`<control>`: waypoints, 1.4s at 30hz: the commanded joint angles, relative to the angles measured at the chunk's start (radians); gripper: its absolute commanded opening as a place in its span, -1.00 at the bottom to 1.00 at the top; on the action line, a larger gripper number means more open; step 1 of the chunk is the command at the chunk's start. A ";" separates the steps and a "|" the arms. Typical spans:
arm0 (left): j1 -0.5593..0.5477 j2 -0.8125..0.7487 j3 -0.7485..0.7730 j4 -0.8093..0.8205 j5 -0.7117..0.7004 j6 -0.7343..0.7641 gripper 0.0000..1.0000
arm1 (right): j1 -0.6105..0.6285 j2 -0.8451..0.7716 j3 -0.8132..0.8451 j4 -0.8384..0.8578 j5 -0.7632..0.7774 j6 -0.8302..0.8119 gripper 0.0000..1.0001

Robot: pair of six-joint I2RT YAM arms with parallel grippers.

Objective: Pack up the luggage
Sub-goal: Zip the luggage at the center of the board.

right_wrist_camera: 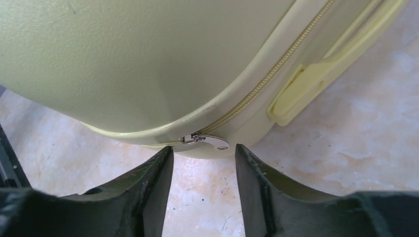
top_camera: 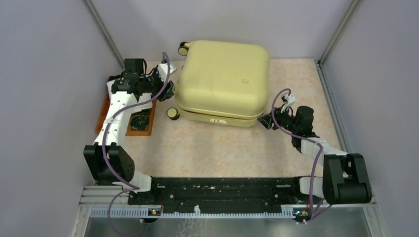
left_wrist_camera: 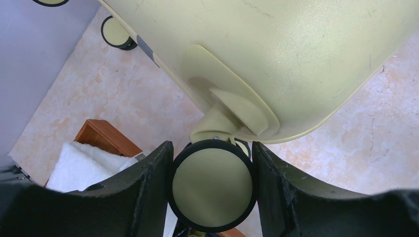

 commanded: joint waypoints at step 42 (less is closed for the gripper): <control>0.002 -0.021 0.125 0.070 0.070 0.004 -1.00 | -0.006 0.195 0.015 0.335 -0.036 0.145 0.12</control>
